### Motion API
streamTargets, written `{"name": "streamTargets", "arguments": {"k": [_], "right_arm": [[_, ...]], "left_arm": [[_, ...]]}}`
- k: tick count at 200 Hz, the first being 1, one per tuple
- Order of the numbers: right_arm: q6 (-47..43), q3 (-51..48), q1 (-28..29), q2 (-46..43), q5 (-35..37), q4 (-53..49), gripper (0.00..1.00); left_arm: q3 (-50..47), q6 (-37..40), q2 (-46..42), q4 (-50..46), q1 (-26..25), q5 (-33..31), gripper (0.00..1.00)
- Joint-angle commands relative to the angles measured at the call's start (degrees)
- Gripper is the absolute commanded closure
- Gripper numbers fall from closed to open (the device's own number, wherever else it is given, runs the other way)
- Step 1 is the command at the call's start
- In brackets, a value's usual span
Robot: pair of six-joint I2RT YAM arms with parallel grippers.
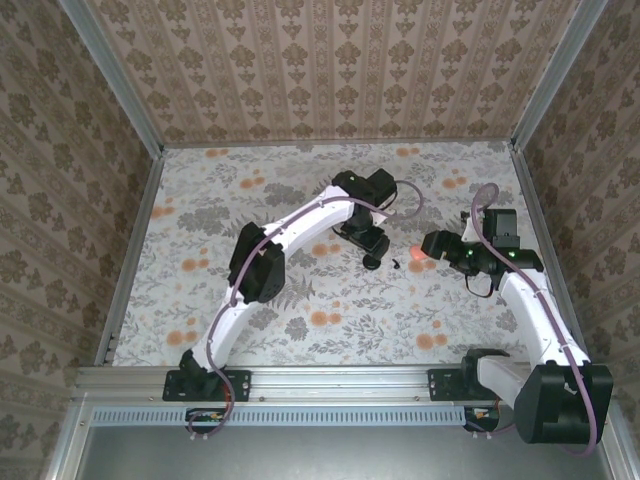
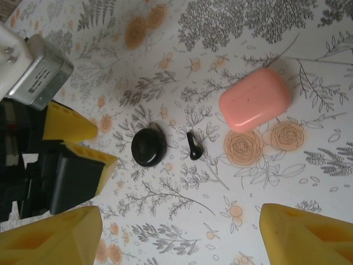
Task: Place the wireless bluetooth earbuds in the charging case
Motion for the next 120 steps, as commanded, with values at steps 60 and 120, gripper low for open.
{"name": "streamTargets", "arguments": {"k": [60, 120], "right_arm": [[1.47, -2.29, 0.33, -1.88, -2.77, -0.29, 0.23], [0.85, -2.64, 0.37, -1.89, -3.49, -0.80, 0.24]], "left_arm": [[5.81, -5.92, 6.28, -2.81, -0.45, 1.73, 0.38], [9.67, -7.68, 9.57, -3.84, -1.04, 0.29, 0.38]]}}
